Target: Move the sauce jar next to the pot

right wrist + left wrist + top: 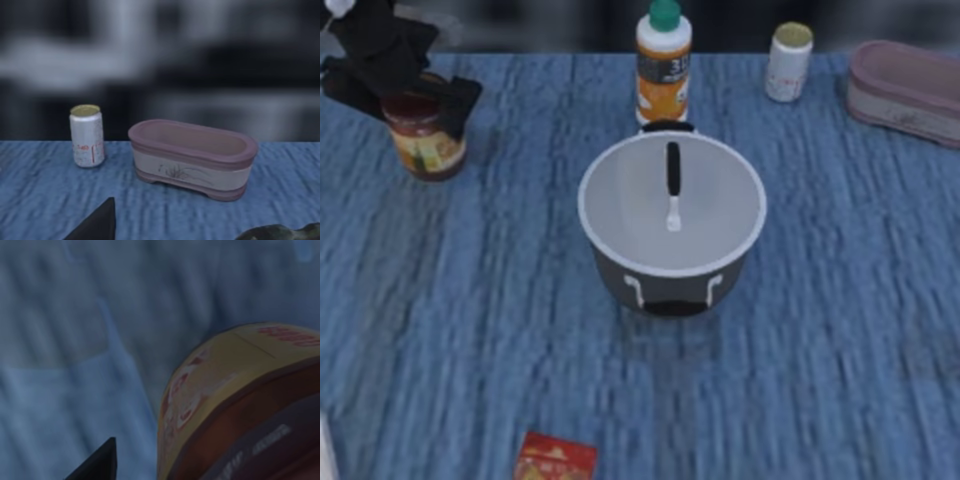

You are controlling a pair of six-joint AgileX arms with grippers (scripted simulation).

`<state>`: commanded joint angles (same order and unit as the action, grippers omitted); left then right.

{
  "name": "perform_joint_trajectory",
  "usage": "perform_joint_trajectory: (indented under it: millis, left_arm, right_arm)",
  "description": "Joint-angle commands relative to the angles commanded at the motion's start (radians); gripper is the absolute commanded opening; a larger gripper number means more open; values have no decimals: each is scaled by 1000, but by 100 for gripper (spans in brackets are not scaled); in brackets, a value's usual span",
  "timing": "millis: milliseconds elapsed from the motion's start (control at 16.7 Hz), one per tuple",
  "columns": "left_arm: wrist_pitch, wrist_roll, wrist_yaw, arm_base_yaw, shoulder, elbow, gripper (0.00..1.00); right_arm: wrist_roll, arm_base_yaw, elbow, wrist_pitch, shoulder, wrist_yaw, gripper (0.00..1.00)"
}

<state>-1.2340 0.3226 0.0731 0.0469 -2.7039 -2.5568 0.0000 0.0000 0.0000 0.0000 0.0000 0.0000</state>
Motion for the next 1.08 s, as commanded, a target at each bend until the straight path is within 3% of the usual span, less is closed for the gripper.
perform_joint_trajectory:
  millis: [720,1080]
  left_arm:
    - [0,0,0,0,0,0,2]
    - [0,0,0,0,0,0,0]
  right_arm:
    - [0,0,0,0,0,0,100]
    - [0,0,0,0,0,0,100]
